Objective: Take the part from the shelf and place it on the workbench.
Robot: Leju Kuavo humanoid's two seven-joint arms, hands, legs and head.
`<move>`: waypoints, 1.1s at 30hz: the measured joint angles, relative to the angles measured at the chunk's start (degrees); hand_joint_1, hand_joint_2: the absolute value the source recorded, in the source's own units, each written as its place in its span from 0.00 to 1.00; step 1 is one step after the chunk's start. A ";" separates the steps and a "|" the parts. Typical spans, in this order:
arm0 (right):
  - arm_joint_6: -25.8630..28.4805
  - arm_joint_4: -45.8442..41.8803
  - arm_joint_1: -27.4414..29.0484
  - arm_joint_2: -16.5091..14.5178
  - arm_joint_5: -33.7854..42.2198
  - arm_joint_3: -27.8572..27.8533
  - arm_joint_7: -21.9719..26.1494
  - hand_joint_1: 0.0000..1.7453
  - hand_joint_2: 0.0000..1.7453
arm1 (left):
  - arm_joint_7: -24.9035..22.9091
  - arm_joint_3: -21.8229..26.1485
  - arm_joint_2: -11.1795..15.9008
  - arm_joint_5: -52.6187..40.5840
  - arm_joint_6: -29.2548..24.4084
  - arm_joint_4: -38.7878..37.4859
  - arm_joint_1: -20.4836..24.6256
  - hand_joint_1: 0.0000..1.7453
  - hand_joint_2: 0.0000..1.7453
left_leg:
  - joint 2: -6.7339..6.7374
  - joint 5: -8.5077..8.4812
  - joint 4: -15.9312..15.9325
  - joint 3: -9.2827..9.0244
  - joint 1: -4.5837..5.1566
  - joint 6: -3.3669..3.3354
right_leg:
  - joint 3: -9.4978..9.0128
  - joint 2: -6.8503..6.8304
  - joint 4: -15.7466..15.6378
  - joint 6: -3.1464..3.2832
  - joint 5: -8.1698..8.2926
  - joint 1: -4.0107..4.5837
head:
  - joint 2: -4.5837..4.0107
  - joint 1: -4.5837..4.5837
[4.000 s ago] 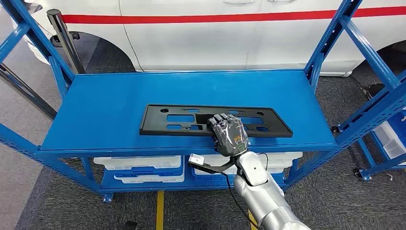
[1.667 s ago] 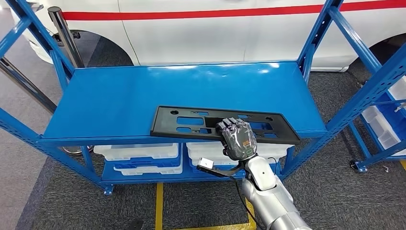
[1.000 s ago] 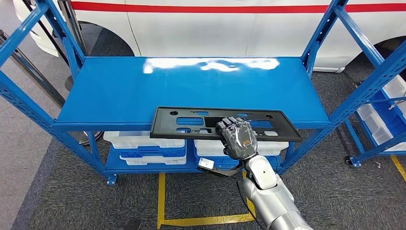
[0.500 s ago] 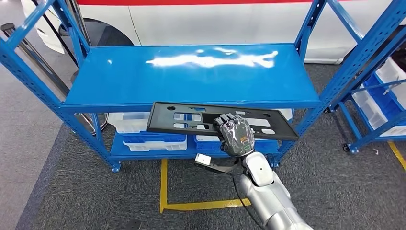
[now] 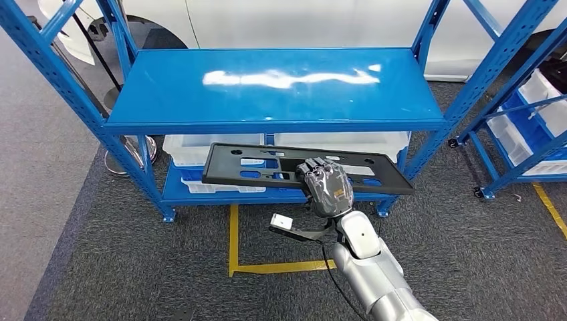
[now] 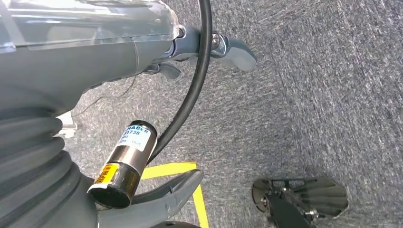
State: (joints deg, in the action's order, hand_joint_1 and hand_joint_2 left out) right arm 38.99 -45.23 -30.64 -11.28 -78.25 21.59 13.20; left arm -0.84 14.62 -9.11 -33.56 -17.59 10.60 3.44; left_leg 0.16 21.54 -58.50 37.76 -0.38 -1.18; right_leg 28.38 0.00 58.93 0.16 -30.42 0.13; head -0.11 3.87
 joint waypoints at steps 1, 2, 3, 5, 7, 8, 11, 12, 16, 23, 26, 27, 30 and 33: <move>0.00 0.01 -0.11 -0.07 0.07 0.00 0.00 0.97 1.00 | 0.05 0.04 0.01 -0.02 -0.02 0.00 0.00 0.00 1.00 | 0.01 -0.64 0.28 0.05 -0.04 0.37 | -0.36 -0.01 -1.17 0.22 0.00 0.14 | 0.00 0.01; 0.00 0.04 -0.17 -0.10 0.17 0.01 0.01 0.97 1.00 | 0.11 0.08 0.03 -0.03 -0.03 0.00 -0.03 0.00 1.00 | 0.01 -1.04 0.53 0.17 -0.09 0.72 | -0.03 -0.05 -1.42 0.52 0.65 0.00 | 0.00 0.03; 0.00 0.05 -0.20 -0.13 0.27 0.02 0.03 0.97 1.00 | 0.20 0.11 0.09 -0.05 -0.05 0.00 -0.06 0.00 1.00 | -0.04 -0.59 0.34 0.46 -0.13 1.05 | 0.33 -0.15 -1.80 0.93 1.40 -0.15 | 0.00 0.03; 0.00 0.07 -0.18 -0.22 0.36 0.05 0.10 0.97 1.00 | 0.32 0.16 0.21 -0.16 -0.09 0.00 -0.15 0.00 1.00 | -0.14 3.62 -2.78 1.61 -0.18 1.62 | 1.57 -0.38 -2.34 1.79 3.03 -0.55 | 0.00 -0.04; 0.00 0.09 -0.10 -0.28 0.38 0.07 0.15 0.97 1.00 | 0.36 0.18 0.29 -0.49 -0.12 0.00 -0.16 0.00 1.00 | -0.14 9.30 -9.57 3.13 -0.35 2.16 | 3.42 -0.48 -2.11 2.12 4.42 -0.48 | 0.00 -0.10; 0.00 0.11 -0.01 -0.28 0.40 0.07 0.15 0.97 1.00 | 0.37 0.18 0.32 -0.66 -0.12 0.00 -0.14 0.00 1.00 | -0.13 10.51 -12.95 3.55 -0.43 2.43 | 4.48 -0.52 -1.86 2.07 5.06 -0.49 | 0.00 -0.11; 0.00 0.14 0.19 -0.28 0.51 0.09 0.15 0.97 1.00 | 0.37 0.23 0.43 -0.82 -0.12 0.00 -0.13 0.00 1.00 | -0.11 7.15 -14.53 0.72 -0.88 3.16 | 7.88 -0.63 -0.65 1.59 6.72 -0.68 | 0.00 -0.12; 0.00 0.13 0.20 -0.28 0.59 0.09 0.16 0.97 1.00 | 0.35 0.27 0.48 -0.82 -0.12 0.01 -0.08 0.00 1.00 | -0.11 6.25 -11.64 -1.82 -1.07 3.34 | 8.91 -0.64 -0.04 1.30 7.14 -0.77 | 0.00 -0.13; 0.00 0.13 0.12 -0.31 1.24 0.11 0.44 0.97 1.00 | 0.22 0.46 0.52 -0.81 -0.03 0.02 0.17 0.00 1.00 | -0.42 9.14 -0.58 -8.97 -0.61 2.23 | 11.23 -0.67 1.61 -0.13 8.79 -0.60 | 0.00 -0.08; 0.00 0.69 0.17 -0.28 2.23 0.17 0.59 0.97 1.00 | -0.09 0.63 0.52 -0.83 0.02 0.00 0.06 0.00 1.00 | 0.10 4.65 -0.29 -4.25 -0.63 -0.77 | 14.88 -0.32 14.30 -1.66 -2.33 -1.00 | 0.00 -0.01; 0.00 1.04 0.16 -0.28 2.31 0.17 0.52 0.97 1.00 | -0.30 0.63 0.52 -1.13 0.04 0.00 0.09 0.00 1.00 | 0.11 2.65 -0.36 -1.62 -0.34 -0.66 | 11.89 -0.26 15.95 -1.23 0.17 -0.87 | 0.00 -0.01; 0.00 1.09 0.08 -0.28 2.32 0.17 0.46 0.97 1.00 | -0.42 0.63 0.50 -1.38 0.05 0.00 0.16 0.00 1.00 | 0.11 2.03 -0.37 -0.92 -0.25 -0.57 | 9.12 -0.24 13.00 -0.79 1.44 -0.71 | 0.00 -0.02; 0.00 0.81 -0.40 -0.25 2.54 0.17 0.37 0.97 1.00 | -0.62 0.63 0.31 -1.95 0.06 0.02 0.46 0.00 1.00 | 0.13 0.33 -0.29 0.24 0.01 0.13 | 0.90 -0.24 1.55 0.45 0.21 0.04 | 0.00 -0.05; 0.00 0.62 -0.49 0.02 2.73 0.17 0.39 0.97 1.00 | -0.62 0.62 0.19 -2.08 0.06 0.02 0.61 0.00 1.00 | 0.13 -1.10 0.35 0.60 -0.12 1.21 | 0.34 -0.37 -1.40 1.09 0.67 0.17 | 0.00 -0.04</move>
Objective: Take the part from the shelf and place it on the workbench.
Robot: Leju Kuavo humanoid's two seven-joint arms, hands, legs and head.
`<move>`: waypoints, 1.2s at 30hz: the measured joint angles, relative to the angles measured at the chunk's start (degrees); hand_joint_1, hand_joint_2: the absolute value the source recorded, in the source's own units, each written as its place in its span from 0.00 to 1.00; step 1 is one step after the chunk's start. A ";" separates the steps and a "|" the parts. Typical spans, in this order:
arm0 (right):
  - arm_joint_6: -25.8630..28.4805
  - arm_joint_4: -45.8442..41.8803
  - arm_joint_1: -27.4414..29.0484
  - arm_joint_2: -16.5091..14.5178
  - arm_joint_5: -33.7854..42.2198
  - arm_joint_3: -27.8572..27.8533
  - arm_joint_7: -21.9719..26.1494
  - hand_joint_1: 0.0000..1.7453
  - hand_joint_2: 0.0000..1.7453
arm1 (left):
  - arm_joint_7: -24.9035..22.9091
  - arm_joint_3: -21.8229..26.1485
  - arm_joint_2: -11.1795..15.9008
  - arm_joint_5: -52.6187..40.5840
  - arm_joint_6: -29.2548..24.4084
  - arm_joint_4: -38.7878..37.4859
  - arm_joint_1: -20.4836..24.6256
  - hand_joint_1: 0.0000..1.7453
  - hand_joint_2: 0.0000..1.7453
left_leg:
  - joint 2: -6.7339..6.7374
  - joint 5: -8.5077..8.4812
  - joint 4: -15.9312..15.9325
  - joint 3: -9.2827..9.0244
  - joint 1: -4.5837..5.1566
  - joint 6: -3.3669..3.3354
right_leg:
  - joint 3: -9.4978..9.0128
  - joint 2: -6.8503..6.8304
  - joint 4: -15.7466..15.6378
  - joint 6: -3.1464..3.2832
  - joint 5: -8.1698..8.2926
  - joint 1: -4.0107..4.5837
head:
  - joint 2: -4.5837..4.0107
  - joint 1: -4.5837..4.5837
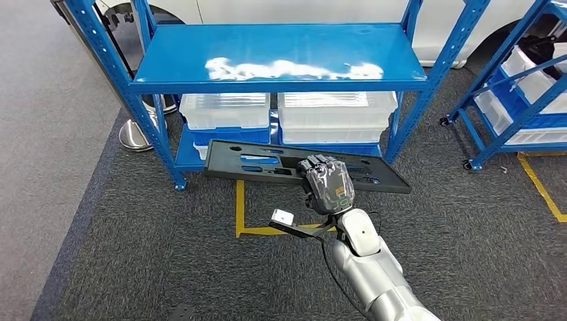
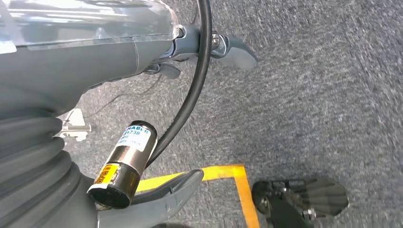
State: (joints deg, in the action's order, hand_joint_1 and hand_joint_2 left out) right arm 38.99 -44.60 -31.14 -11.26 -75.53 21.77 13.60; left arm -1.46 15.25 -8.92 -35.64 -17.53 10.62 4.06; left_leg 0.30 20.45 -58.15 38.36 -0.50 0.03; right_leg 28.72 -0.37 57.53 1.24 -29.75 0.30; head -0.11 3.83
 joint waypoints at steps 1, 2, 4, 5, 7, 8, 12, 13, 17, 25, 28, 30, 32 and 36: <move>0.00 0.00 0.03 0.09 0.03 0.00 0.04 0.97 1.00 | 0.00 -0.01 -0.02 -0.01 0.00 0.00 -0.03 0.00 1.00 | -0.05 0.98 -0.54 0.37 -0.02 0.32 | 0.43 -0.08 -0.31 0.40 0.75 -0.17 | 0.00 -0.03; 0.00 0.01 0.04 0.15 0.07 0.00 0.08 0.97 1.00 | -0.01 -0.01 -0.03 -0.01 0.01 0.00 -0.08 0.00 1.00 | -0.10 3.06 -2.10 0.95 -0.04 0.59 | 1.04 -0.17 -0.58 0.80 1.58 -0.36 | 0.00 -0.05; 0.00 0.05 0.06 0.19 0.11 0.00 0.13 0.97 1.00 | -0.02 0.01 -0.02 -0.02 0.01 0.00 -0.12 0.00 1.00 | -0.10 9.15 -8.44 2.58 -0.22 1.06 | 2.71 -0.20 -0.59 1.38 3.07 -0.49 | 0.00 -0.10; 0.00 0.12 0.07 0.20 0.11 0.00 0.13 0.97 1.00 | -0.03 0.01 -0.03 -0.04 0.01 0.00 -0.12 0.00 1.00 | -0.10 11.12 -12.08 3.18 -0.27 1.28 | 3.71 -0.22 -0.43 1.42 3.73 -0.48 | 0.00 -0.10; 0.00 0.32 0.09 0.20 0.10 0.00 0.13 0.97 1.00 | -0.03 -0.01 -0.04 -0.11 -0.01 0.00 -0.11 0.00 1.00 | -0.09 10.63 -16.30 2.78 -0.43 1.68 | 5.86 -0.26 0.10 1.26 5.01 -0.52 | 0.00 -0.11; 0.00 0.40 0.09 0.22 0.10 0.00 0.13 0.97 1.00 | -0.03 -0.01 -0.04 -0.20 -0.02 0.00 -0.11 0.00 1.00 | -0.09 8.86 -15.86 1.37 -0.55 1.82 | 7.00 -0.27 0.50 1.08 5.58 -0.58 | 0.00 -0.11; 0.00 0.44 0.05 0.28 0.24 -0.01 0.13 0.97 1.00 | -0.04 -0.01 -0.04 -0.65 -0.13 0.01 0.09 0.00 1.00 | -0.24 9.08 -2.80 -8.79 -0.55 1.42 | 10.41 -0.33 2.59 -0.05 7.22 -0.55 | 0.00 -0.08; 0.00 0.44 0.05 0.29 0.30 -0.01 0.13 0.97 1.00 | -0.03 -0.01 -0.04 -0.73 -0.16 0.02 0.13 0.00 1.00 | -0.30 10.00 -0.91 -9.74 -0.37 1.01 | 10.71 -0.38 2.70 -0.37 7.70 -0.50 | 0.00 -0.06; 0.00 0.50 0.26 0.46 0.38 0.00 0.13 0.97 1.00 | -0.03 0.03 -0.04 -0.81 -0.20 0.02 -0.05 0.00 1.00 | 0.04 8.07 0.00 -8.23 -0.58 -1.24 | 11.98 -0.07 4.21 -1.71 5.90 -0.69 | 0.00 0.02; 0.00 0.45 0.88 0.79 0.38 0.00 0.13 0.97 1.00 | -0.07 0.03 -0.01 -0.95 -0.20 0.02 -0.16 0.00 1.00 | 0.13 3.45 -0.71 -2.07 -0.42 -1.51 | 7.11 0.19 11.34 -1.72 1.09 -0.90 | 0.00 0.07; 0.00 0.20 0.75 0.79 0.42 0.00 0.13 0.97 1.00 | -0.07 0.04 -0.04 -1.06 -0.20 0.02 -0.16 0.00 1.00 | 0.14 1.94 -0.51 -1.23 -0.39 -0.55 | 0.84 0.38 1.44 -0.85 -0.28 -0.33 | 0.00 0.05; 0.00 0.15 0.76 0.79 0.50 -0.01 0.14 0.97 1.00 | -0.08 0.04 -0.03 -1.09 -0.19 0.02 -0.23 0.00 1.00 | 0.12 1.08 -0.06 -1.01 -0.50 0.25 | 0.96 0.31 0.32 -0.40 0.38 -0.28 | 0.00 0.07; 0.00 0.16 0.80 0.76 0.60 0.00 0.15 0.97 1.00 | -0.08 0.03 -0.01 -1.11 -0.18 0.02 -0.42 0.00 1.00 | 0.01 3.12 -1.43 -0.20 -0.52 0.82 | 1.80 0.10 -0.21 0.44 1.72 -0.58 | 0.00 0.01; 0.00 0.27 0.94 0.73 0.73 -0.02 0.18 0.97 1.00 | -0.08 0.03 0.04 -1.27 -0.17 0.02 -0.58 0.00 1.00 | -0.04 12.34 -14.41 2.93 -0.57 1.45 | 4.96 -0.06 0.00 1.30 4.10 -0.39 | 0.00 -0.11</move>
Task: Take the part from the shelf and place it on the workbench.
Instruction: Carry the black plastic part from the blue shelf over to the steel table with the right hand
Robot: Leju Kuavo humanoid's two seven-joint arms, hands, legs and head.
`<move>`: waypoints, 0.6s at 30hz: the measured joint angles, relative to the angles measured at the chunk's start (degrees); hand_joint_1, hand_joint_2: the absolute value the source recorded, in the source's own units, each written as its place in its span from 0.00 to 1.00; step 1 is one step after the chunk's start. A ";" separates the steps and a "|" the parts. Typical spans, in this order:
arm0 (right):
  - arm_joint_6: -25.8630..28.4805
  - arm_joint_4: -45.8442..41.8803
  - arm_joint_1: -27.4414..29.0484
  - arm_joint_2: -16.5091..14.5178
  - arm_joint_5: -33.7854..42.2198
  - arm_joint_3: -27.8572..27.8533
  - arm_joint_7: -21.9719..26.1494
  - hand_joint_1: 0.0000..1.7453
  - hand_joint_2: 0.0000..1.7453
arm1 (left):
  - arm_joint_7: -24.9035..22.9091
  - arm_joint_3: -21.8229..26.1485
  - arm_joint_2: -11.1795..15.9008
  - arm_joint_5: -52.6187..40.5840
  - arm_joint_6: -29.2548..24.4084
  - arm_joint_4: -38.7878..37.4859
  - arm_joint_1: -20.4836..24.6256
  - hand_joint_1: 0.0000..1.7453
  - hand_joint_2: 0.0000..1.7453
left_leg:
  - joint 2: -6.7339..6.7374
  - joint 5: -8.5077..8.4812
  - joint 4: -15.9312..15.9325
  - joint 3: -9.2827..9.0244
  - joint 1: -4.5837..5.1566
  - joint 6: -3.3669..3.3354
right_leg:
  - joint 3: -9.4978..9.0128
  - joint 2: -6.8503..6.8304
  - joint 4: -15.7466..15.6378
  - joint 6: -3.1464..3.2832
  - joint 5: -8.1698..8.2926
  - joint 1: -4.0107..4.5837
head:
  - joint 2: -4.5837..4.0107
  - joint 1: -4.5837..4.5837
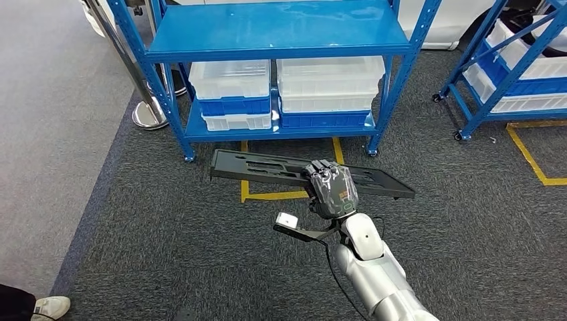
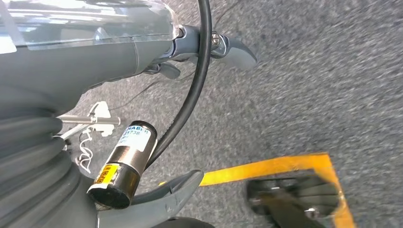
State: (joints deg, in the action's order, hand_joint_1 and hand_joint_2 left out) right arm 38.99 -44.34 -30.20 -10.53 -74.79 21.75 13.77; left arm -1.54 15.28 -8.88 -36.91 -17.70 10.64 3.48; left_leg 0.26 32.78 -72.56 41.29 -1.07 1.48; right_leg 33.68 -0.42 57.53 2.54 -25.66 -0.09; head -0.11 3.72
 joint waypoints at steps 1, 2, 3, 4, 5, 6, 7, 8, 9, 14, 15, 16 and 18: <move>0.00 0.05 0.06 0.00 0.02 0.00 0.01 0.97 1.00 | 0.01 0.00 0.01 -0.10 0.00 0.00 0.00 0.00 1.00 | 0.00 -0.11 -2.13 -0.11 0.00 0.07 | 0.93 -0.01 0.23 0.02 0.55 0.09 | 0.00 0.00; 0.00 0.09 0.12 0.00 0.02 0.00 0.02 0.97 1.00 | 0.01 0.00 0.01 -0.21 0.00 0.00 -0.01 0.00 1.00 | 0.00 -1.38 -2.31 -1.13 0.01 0.04 | 1.85 -0.01 0.51 -0.01 1.05 0.15 | 0.00 0.00; 0.00 0.11 0.16 0.00 0.02 0.00 0.02 0.97 1.00 | 0.01 0.00 0.01 -0.31 0.00 0.00 0.00 0.00 1.00 | -0.01 -3.10 -0.32 -3.17 0.02 -0.12 | 2.72 0.00 0.82 -0.08 1.49 0.21 | 0.00 -0.01; 0.00 0.11 0.19 -0.01 0.02 0.00 0.02 0.97 1.00 | 0.01 0.00 0.03 -0.36 0.00 0.00 0.05 0.00 1.00 | -0.02 -4.14 3.29 -5.94 0.09 -0.43 | 3.49 0.01 1.15 -0.19 1.88 0.22 | 0.00 -0.01; 0.00 0.10 0.19 -0.01 0.02 0.00 0.02 0.97 1.00 | 0.01 0.00 0.09 -0.39 -0.01 0.00 0.11 0.00 1.00 | -0.04 -4.27 7.67 -8.94 0.24 -0.77 | 4.12 0.01 1.48 -0.37 2.24 0.30 | 0.00 -0.01; 0.00 0.09 0.19 -0.01 0.02 0.00 0.02 0.97 1.00 | 0.01 0.00 0.14 -0.42 -0.01 0.00 0.15 0.00 1.00 | -0.06 -3.77 11.47 -11.36 0.42 -1.08 | 4.59 -0.02 1.67 -0.61 2.67 0.34 | 0.00 0.00; 0.00 0.09 0.20 -0.01 0.02 0.00 0.02 0.97 1.00 | 0.04 0.00 0.19 -0.42 -0.02 0.00 0.20 0.00 1.00 | -0.07 -3.04 14.04 -12.79 0.63 -1.32 | 4.90 -0.06 1.68 -0.85 3.10 0.32 | 0.00 0.01; 0.00 0.09 0.21 -0.01 0.02 0.00 0.02 0.97 1.00 | 0.12 0.00 0.22 -0.44 -0.02 0.00 0.20 0.00 1.00 | -0.07 -2.77 15.33 -13.30 0.79 -1.50 | 5.09 -0.10 1.55 -1.14 3.59 0.32 | 0.00 0.01; 0.00 0.09 0.25 -0.01 0.03 0.00 0.02 0.97 1.00 | 0.28 0.00 0.22 -0.52 0.02 0.00 0.16 0.00 1.00 | -0.04 -3.05 15.76 -13.18 0.67 -1.83 | 5.27 -0.12 1.37 -1.45 3.97 0.32 | 0.00 0.02; 0.00 0.25 0.36 0.26 0.88 0.01 0.37 0.97 1.00 | 0.92 0.02 0.19 -0.83 0.39 0.00 0.09 0.00 1.00 | 0.37 -5.39 16.43 -11.40 0.12 -3.57 | 8.56 0.32 11.08 -3.15 -4.26 -0.23 | 0.00 0.10; 0.00 0.37 0.39 0.32 1.18 0.01 0.52 0.97 1.00 | 0.95 0.02 0.14 -0.82 0.49 0.00 0.06 0.00 1.00 | 0.38 -5.70 16.32 -10.91 0.10 -3.54 | 9.46 0.32 14.50 -3.40 -5.64 -0.43 | 0.00 0.09; 0.00 0.51 0.42 0.38 1.49 0.02 0.68 0.97 1.00 | 0.98 0.02 0.10 -0.82 0.58 0.00 0.00 0.00 1.00 | 0.40 -5.96 16.16 -10.43 0.05 -3.44 | 9.70 0.32 16.54 -3.63 -5.86 -0.64 | 0.00 0.09; 0.00 0.80 0.43 0.49 2.16 0.02 1.01 0.97 1.00 | 1.02 0.02 0.03 -0.81 0.72 0.00 -0.07 0.00 1.00 | 0.54 -6.21 15.63 -9.61 -0.15 -3.20 | 7.03 0.15 14.33 -4.01 -3.56 -1.08 | 0.00 0.08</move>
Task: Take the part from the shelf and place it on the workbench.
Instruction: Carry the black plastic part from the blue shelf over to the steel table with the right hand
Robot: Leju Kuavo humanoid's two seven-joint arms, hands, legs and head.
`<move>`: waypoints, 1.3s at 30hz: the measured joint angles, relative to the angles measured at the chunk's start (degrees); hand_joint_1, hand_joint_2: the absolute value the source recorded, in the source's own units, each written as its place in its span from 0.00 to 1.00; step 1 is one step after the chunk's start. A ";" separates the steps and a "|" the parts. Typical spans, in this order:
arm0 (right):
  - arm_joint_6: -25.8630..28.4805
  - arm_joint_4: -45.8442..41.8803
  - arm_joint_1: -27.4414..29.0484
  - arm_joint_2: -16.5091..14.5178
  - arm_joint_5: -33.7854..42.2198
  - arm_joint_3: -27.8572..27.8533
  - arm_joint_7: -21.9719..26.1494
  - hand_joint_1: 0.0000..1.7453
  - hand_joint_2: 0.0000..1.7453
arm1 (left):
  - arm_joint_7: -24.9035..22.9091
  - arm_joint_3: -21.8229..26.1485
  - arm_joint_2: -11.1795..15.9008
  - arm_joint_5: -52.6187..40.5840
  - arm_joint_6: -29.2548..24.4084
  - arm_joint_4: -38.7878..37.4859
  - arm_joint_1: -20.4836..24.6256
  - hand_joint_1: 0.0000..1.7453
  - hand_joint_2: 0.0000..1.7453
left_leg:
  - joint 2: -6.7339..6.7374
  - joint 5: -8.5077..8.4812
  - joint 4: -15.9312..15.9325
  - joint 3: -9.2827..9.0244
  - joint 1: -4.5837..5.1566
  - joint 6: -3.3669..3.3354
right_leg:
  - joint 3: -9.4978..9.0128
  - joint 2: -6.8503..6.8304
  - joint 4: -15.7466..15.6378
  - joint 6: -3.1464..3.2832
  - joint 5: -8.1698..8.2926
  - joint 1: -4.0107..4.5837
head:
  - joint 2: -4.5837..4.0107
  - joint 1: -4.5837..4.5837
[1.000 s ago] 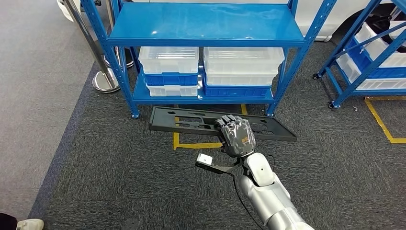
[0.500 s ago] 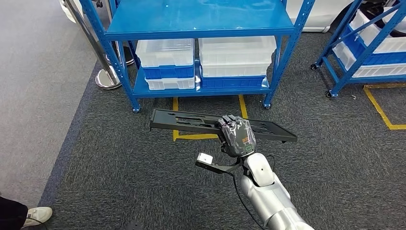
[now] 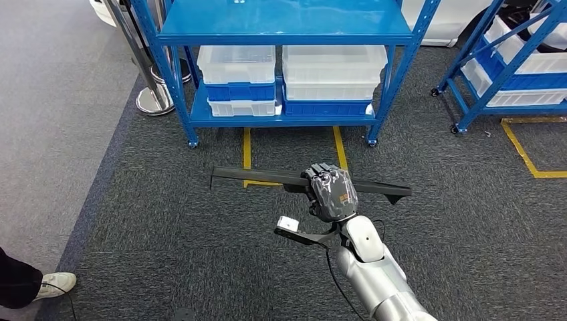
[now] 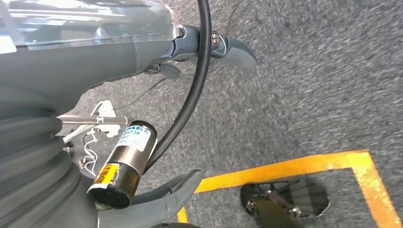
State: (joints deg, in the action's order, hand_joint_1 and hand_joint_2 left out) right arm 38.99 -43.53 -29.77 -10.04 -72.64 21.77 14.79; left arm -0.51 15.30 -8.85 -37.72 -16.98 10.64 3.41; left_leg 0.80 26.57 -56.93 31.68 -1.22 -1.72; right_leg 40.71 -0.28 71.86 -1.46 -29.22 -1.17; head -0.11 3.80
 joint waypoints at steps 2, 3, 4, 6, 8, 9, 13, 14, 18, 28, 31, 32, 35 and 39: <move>0.00 0.19 -0.14 0.04 0.62 0.00 0.25 0.97 1.00 | 0.02 0.00 -0.07 0.00 0.05 0.00 0.00 0.00 1.00 | 0.26 0.11 -0.73 0.58 -0.05 0.46 | -4.85 -1.09 -7.55 -0.17 1.78 0.02 | 0.00 0.03; 0.00 0.26 -0.25 0.04 0.87 0.00 0.33 0.97 1.00 | 0.03 0.00 -0.12 0.00 0.07 0.00 -0.03 0.00 1.00 | 0.41 0.13 -1.04 0.79 0.03 0.82 | -6.49 -1.64 -10.39 0.00 1.90 0.22 | 0.00 0.00; 0.00 0.34 -0.33 0.04 1.08 -0.01 0.37 0.97 1.00 | 0.03 0.00 -0.14 -0.01 0.08 0.00 -0.07 0.00 1.00 | 0.60 0.10 -1.28 0.97 0.17 1.19 | -7.19 -1.94 -11.90 0.25 1.57 0.44 | 0.00 -0.01; 0.00 0.55 -0.37 0.07 1.50 -0.01 0.42 0.97 1.00 | 0.04 0.00 -0.19 -0.02 0.09 0.00 -0.15 0.00 1.00 | 1.21 -0.11 -1.40 1.11 0.22 1.82 | -7.03 -1.37 -12.30 1.00 1.50 0.68 | 0.00 -0.08; 0.00 0.70 -0.39 0.10 1.86 -0.01 0.44 0.97 1.00 | 0.08 0.00 -0.20 -0.03 0.09 0.00 -0.10 0.00 1.00 | 1.24 1.00 -2.37 1.61 0.01 2.28 | -6.79 -0.52 -12.62 1.89 1.94 0.58 | 0.00 -0.08; 0.00 0.73 -0.44 0.10 1.99 -0.01 0.46 0.97 1.00 | 0.11 0.00 -0.19 -0.04 0.09 0.00 -0.06 0.00 1.00 | 0.94 2.46 -4.26 2.42 -0.05 2.41 | -6.70 -0.12 -12.80 2.38 2.20 0.51 | 0.00 -0.07; 0.00 1.04 -0.39 0.12 2.16 0.00 0.49 0.97 1.00 | 0.14 0.00 -0.19 -0.07 0.11 0.00 -0.15 0.00 1.00 | -0.12 8.10 -17.01 7.73 0.00 2.30 | -6.13 1.69 -12.80 3.34 2.79 0.99 | 0.00 -0.09; 0.00 1.16 -0.34 0.12 2.17 0.00 0.49 0.97 1.00 | 0.14 0.00 -0.20 -0.07 0.12 0.00 -0.16 0.00 1.00 | -0.21 7.35 -17.20 7.68 0.03 2.09 | -6.00 2.25 -12.69 3.43 2.87 1.19 | 0.00 -0.09; 0.00 1.31 -0.40 0.11 2.20 0.00 0.49 0.97 1.00 | 0.13 0.00 -0.11 -0.09 0.13 0.00 -0.16 0.00 1.00 | -4.06 1.41 -5.10 1.18 0.25 0.47 | -5.45 4.65 -12.06 3.25 3.13 1.50 | 0.00 -0.02; 0.00 1.16 -0.69 0.54 1.71 0.20 -0.43 0.97 1.00 | -0.02 0.14 -0.22 -0.93 0.49 0.00 -0.30 0.00 1.00 | 0.67 -0.18 0.20 -0.17 -0.23 -0.15 | 2.05 0.89 2.22 -0.48 -3.45 0.37 | 0.00 0.54; 0.00 0.65 -0.65 0.95 1.12 0.30 -1.11 0.97 1.00 | -0.04 0.26 -0.25 -1.41 0.63 0.00 -0.25 0.00 1.00 | 2.93 -0.05 -0.19 -0.08 -0.46 0.19 | -1.34 -0.50 -2.55 -1.31 -0.12 -0.44 | 0.00 0.54; 0.00 0.27 -0.81 1.09 0.72 0.30 -1.38 0.97 1.00 | -0.08 0.30 -0.25 -1.60 0.66 0.00 -0.17 0.00 1.00 | 3.53 0.12 -0.46 -0.03 -0.40 0.49 | -3.67 -2.16 -6.67 -1.46 1.29 -0.42 | 0.00 0.56; 0.00 -1.27 -1.35 1.46 -1.46 0.33 -2.58 0.97 1.00 | -0.28 0.59 -0.27 -1.98 0.68 0.00 -0.02 0.00 1.00 | 5.21 0.50 -1.16 0.09 0.19 1.69 | -6.40 -4.82 -12.57 -0.48 2.64 0.23 | 0.00 0.39; 0.02 -3.17 -1.40 2.29 -3.33 0.33 -3.45 0.97 1.00 | -0.37 1.00 -0.33 -2.08 0.69 0.00 0.11 0.00 1.00 | 4.49 2.44 -3.04 0.79 -0.16 2.84 | -5.67 -1.97 -12.90 1.52 3.51 0.13 | 0.00 0.20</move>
State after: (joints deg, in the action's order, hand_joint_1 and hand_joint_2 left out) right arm 39.01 -46.70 -31.17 -7.75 -75.97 22.10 11.34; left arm -0.89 16.30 -9.17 -39.81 -16.29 10.64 3.52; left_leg 5.29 29.01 -59.97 32.48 -1.38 1.12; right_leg 35.04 -2.24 58.96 0.06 -25.71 -1.04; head -0.11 4.00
